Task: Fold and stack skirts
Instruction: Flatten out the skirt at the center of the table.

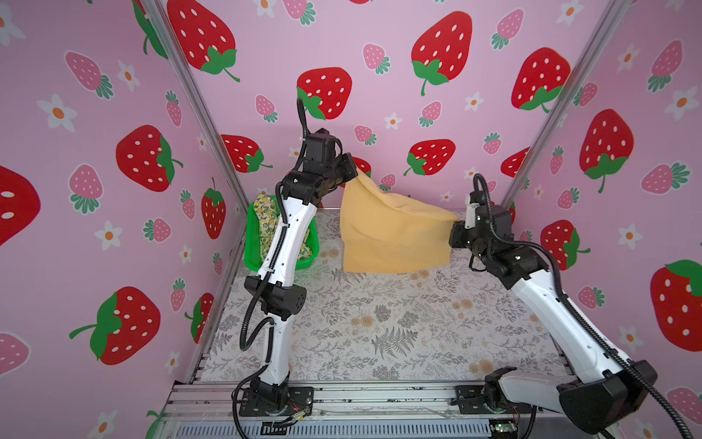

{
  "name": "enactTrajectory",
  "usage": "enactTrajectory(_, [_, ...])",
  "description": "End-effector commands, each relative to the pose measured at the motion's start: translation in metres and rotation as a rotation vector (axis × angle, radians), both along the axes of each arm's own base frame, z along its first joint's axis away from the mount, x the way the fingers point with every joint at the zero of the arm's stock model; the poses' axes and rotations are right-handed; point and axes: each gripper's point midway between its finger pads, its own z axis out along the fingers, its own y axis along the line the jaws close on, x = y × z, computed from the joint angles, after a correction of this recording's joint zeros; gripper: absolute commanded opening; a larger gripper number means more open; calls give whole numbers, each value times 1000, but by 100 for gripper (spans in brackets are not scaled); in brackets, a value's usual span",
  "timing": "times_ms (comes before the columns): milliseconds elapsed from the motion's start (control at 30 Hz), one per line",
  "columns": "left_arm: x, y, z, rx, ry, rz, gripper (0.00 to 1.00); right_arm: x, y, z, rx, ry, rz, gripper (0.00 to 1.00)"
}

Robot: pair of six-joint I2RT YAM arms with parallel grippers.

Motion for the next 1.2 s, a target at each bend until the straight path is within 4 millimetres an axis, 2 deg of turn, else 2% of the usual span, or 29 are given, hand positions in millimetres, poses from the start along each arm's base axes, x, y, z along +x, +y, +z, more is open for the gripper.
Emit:
enactTrajectory(0, [-33,3,61,-88,-128,-43,0,0,-3,54,-11,-110,16,0])
enactTrajectory(100, [-53,9,84,-106,-192,-51,0,-2,-2,73,-15,-135,29,0])
enactTrajectory(133, [-59,10,86,-101,-196,-56,0,-3,0,71,-10,-125,43,0])
enactTrajectory(200, [-66,11,77,-87,-175,-63,0,-8,9,55,15,-83,90,0])
enactTrajectory(267, [-72,14,57,-75,-133,-62,0,-16,19,24,53,-23,136,0])
enactTrajectory(400, [-89,26,-25,-50,-3,-17,0,-46,34,-39,125,79,203,0])
enactTrajectory(500, [-110,48,-94,5,100,64,0,-74,47,-92,133,190,258,0])
enactTrajectory(600, [-138,65,-140,8,153,117,0,-107,60,-147,108,302,317,0])
enactTrajectory(700, [-165,83,-178,32,216,170,0,-139,68,-182,109,390,351,0])
enactTrajectory(800, [-186,98,-206,62,264,213,0,-165,75,-199,135,431,370,0])
enactTrajectory(933, [-206,109,-232,64,309,251,0,-188,80,-215,124,450,365,0])
enactTrajectory(1067, [-223,120,-242,41,321,294,0,-210,101,-219,142,454,418,0])
enactTrajectory(1167, [-231,131,-238,54,302,334,0,-223,115,-221,113,455,437,0])
